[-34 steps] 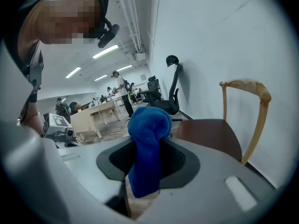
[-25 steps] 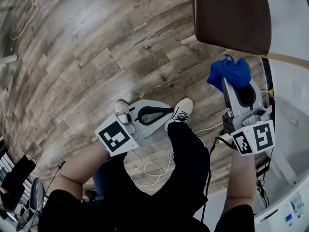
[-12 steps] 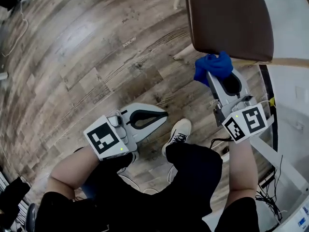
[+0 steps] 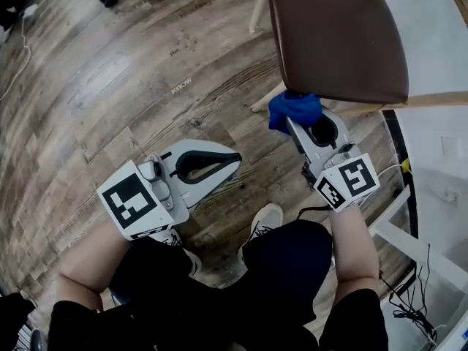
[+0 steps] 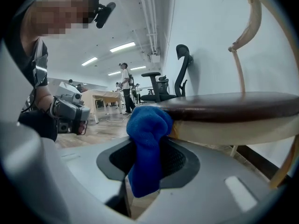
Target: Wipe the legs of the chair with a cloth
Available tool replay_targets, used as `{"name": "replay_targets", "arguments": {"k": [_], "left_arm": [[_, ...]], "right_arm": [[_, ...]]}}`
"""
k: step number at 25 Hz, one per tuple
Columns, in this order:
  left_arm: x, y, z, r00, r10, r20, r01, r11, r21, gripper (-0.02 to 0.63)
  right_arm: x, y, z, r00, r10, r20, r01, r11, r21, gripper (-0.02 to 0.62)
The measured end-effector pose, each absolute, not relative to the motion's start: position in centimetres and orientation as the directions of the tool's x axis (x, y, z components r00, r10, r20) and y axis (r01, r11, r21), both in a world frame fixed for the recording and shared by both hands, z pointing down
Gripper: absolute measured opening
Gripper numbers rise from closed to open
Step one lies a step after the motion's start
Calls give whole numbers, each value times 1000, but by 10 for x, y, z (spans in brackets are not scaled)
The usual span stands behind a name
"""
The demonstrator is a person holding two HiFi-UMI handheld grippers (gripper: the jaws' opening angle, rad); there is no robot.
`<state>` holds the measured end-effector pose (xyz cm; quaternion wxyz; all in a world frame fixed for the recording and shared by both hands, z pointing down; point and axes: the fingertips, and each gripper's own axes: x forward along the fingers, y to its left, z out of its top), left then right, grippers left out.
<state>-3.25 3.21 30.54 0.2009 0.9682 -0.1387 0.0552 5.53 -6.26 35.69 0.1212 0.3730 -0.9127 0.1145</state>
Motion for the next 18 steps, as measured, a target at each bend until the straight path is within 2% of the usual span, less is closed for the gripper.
{"name": "replay_targets", "arguments": {"k": [12, 18], "left_arm": [[-46, 14, 331, 948, -244, 206, -304, -889, 344, 6], [-52, 14, 336, 940, -253, 228, -320, -884, 341, 6]], "right_arm": [[61, -86, 475, -692, -617, 374, -710, 673, -204, 141], [66, -89, 562, -652, -577, 491, -739, 628, -244, 141]]}}
